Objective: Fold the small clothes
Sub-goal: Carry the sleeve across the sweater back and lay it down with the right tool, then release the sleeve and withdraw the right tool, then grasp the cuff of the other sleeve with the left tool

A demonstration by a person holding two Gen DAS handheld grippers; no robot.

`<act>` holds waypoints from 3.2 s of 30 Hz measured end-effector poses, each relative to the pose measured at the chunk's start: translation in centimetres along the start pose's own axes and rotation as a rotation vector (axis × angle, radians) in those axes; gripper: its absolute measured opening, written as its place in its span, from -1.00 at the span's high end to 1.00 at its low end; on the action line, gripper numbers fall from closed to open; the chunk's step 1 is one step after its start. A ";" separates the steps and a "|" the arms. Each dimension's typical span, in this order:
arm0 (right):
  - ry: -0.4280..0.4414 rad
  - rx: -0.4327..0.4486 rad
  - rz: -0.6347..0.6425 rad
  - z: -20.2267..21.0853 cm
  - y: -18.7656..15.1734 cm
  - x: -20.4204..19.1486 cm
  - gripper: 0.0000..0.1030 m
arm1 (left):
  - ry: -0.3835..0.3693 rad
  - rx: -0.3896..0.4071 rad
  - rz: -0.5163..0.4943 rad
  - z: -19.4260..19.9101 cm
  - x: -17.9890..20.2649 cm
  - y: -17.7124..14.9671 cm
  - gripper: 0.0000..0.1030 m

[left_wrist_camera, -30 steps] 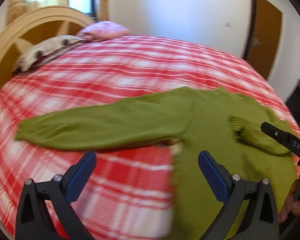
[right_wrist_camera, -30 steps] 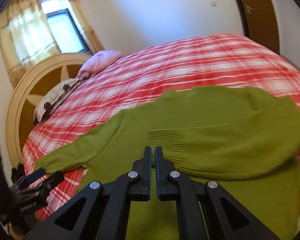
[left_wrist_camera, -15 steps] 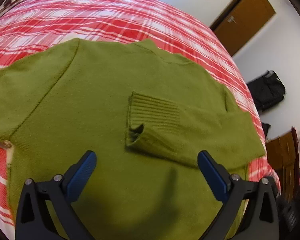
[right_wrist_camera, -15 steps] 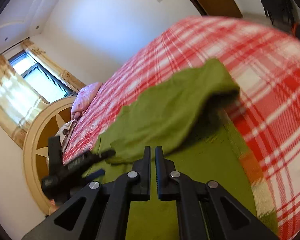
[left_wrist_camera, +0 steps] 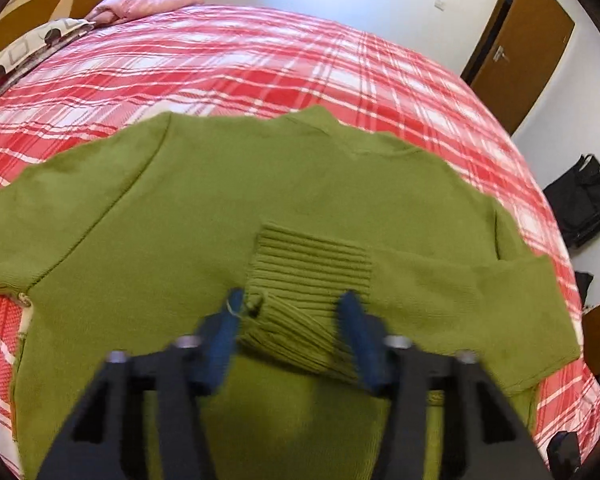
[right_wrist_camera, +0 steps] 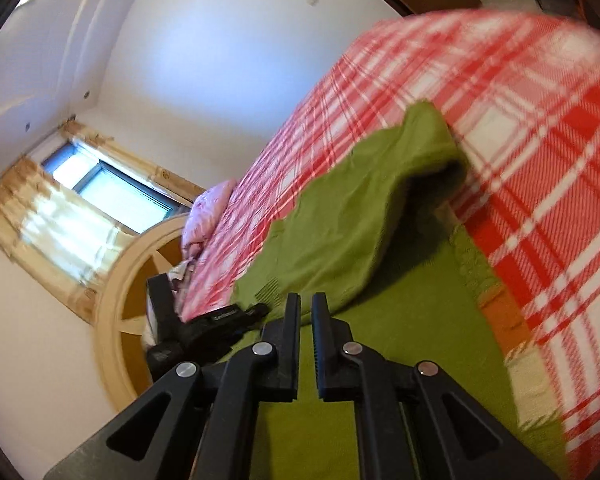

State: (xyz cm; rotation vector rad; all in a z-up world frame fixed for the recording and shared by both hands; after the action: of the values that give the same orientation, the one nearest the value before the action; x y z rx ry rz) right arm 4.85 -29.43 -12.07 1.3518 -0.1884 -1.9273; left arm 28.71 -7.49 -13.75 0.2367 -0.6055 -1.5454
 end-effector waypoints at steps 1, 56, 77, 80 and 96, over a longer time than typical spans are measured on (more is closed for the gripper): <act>-0.031 0.002 0.028 0.3 0.0 -0.1 0.89 | -0.013 -0.003 0.014 0.0 -0.4 0.2 0.84; -0.468 0.003 0.377 -7.4 2.1 -0.7 0.89 | 0.297 0.328 0.005 12.0 -14.9 -1.9 -0.42; -0.117 -0.146 0.486 -5.7 -5.6 -11.5 -0.44 | 0.450 0.307 0.484 14.1 -36.0 -2.5 -0.60; -0.144 -0.125 0.515 -5.3 -6.1 -12.2 -0.44 | 0.479 0.283 0.529 13.3 -38.4 -1.8 -0.60; -0.225 0.006 0.773 -1.3 -9.8 -19.4 -0.44 | 0.227 0.294 0.786 8.9 -42.4 0.3 0.75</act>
State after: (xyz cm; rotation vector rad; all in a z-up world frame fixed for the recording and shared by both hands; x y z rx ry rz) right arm 4.04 -9.50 -3.27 0.8674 -0.7140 -1.3985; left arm 28.05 35.82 -15.24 0.3405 -0.6402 -0.6603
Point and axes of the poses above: each gripper's, at about its wrist camera, not at the fingertips, and z roughly against the way its jaws point, x to its right, y to its top, the point moved 1 cm from there along -z, roughly the way its jaws point, and after that the axes turned 1 degree about -x, right-handed, at the moved point
